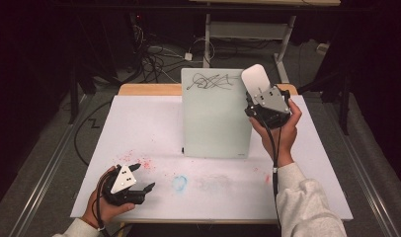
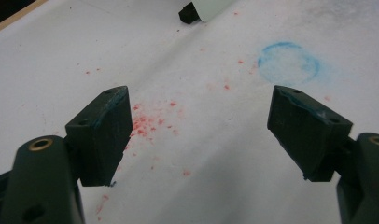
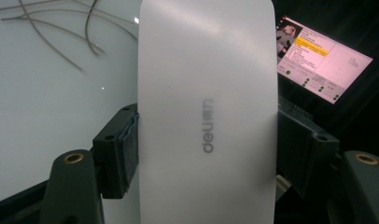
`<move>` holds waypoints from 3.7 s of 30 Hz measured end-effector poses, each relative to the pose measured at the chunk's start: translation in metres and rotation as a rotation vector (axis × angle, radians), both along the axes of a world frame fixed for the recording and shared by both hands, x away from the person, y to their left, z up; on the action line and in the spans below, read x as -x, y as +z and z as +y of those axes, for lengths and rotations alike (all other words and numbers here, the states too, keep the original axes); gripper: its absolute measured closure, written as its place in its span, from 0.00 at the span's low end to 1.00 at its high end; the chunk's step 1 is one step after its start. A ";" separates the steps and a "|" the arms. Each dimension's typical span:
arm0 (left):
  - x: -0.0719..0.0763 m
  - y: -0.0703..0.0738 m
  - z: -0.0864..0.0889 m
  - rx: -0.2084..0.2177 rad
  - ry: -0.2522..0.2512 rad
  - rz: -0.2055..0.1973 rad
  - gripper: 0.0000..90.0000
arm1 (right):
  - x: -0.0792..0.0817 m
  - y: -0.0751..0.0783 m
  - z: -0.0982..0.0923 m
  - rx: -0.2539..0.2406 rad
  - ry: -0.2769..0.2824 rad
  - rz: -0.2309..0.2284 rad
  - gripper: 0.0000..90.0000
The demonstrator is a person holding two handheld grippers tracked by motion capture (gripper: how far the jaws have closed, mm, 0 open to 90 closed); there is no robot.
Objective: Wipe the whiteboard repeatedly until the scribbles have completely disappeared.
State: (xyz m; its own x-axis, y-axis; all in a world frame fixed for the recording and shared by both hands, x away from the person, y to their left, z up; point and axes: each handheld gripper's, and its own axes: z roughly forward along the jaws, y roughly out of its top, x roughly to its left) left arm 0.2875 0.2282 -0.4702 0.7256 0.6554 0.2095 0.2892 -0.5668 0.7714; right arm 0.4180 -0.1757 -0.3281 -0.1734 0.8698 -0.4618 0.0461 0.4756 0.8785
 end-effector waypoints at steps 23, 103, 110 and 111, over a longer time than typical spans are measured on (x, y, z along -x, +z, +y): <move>0.001 0.000 -0.001 0.004 -0.011 -0.004 0.24 | 0.009 -0.022 0.043 0.108 0.064 0.018 0.34; 0.003 0.002 0.001 0.016 -0.033 -0.002 0.24 | 0.013 -0.037 0.127 0.177 0.085 0.038 0.34; 0.004 0.002 0.001 0.023 -0.034 0.009 0.24 | 0.015 -0.042 0.139 0.230 0.122 0.054 0.34; 0.004 0.002 0.001 0.024 -0.034 0.009 0.24 | 0.014 -0.039 0.138 0.234 0.114 0.046 0.34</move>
State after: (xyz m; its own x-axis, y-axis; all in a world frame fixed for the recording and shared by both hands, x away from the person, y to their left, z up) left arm 0.2838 0.2297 -0.4687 0.7492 0.6354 0.1870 0.2776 -0.5576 0.7823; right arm 0.4043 -0.0375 -0.3673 -0.2895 0.7137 -0.6378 0.0174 0.6701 0.7420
